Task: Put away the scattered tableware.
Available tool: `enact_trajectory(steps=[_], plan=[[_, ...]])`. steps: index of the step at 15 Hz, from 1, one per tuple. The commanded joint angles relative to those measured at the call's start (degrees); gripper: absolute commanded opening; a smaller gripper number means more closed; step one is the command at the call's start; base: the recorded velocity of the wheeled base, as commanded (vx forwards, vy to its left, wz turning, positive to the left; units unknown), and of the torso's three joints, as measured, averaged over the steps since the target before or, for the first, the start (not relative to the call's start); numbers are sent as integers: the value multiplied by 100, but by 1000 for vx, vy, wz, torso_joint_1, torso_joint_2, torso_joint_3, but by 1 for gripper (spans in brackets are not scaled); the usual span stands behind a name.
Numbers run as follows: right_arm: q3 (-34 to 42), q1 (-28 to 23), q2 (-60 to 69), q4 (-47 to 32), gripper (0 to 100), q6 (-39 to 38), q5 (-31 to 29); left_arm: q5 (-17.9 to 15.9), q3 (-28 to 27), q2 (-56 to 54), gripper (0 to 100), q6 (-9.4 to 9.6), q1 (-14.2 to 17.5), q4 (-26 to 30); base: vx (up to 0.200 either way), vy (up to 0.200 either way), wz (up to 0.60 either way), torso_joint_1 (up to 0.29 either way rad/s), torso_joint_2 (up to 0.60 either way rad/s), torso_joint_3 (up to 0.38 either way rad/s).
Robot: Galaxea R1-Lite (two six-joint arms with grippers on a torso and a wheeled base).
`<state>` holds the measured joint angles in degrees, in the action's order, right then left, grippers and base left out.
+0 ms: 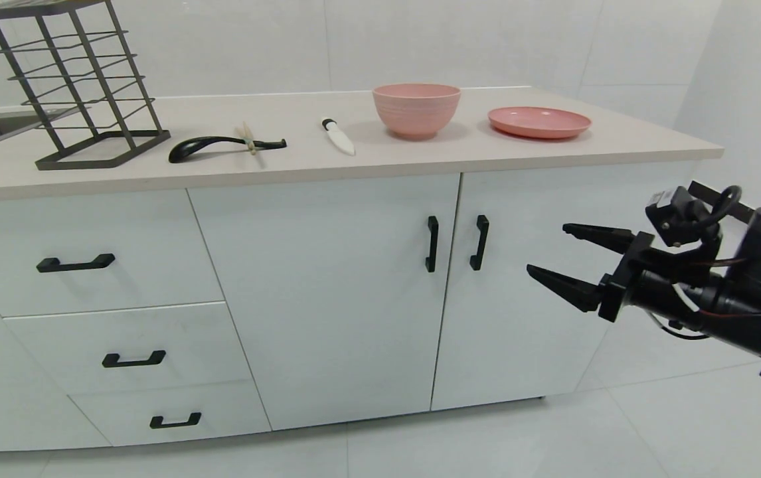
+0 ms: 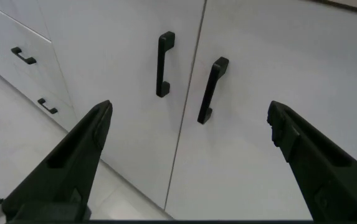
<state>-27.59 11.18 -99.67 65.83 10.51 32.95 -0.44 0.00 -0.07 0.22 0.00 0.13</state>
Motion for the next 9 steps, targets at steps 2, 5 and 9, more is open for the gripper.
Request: enact_trajectory(steps=[2,5,9], plan=[[87,77,-316,106,100,30,36,0,0,7,100,4,0,-5,0,0,0,0,0,0],[579,244,334,79,100,30,-8,-106,0,7,100,-13,0,-13,0,0,0,0,0,0],[1247,86,1064,79,100,30,18,-290,-1591,482,100,-92,105,-1094,0,0,0,0,0,0]])
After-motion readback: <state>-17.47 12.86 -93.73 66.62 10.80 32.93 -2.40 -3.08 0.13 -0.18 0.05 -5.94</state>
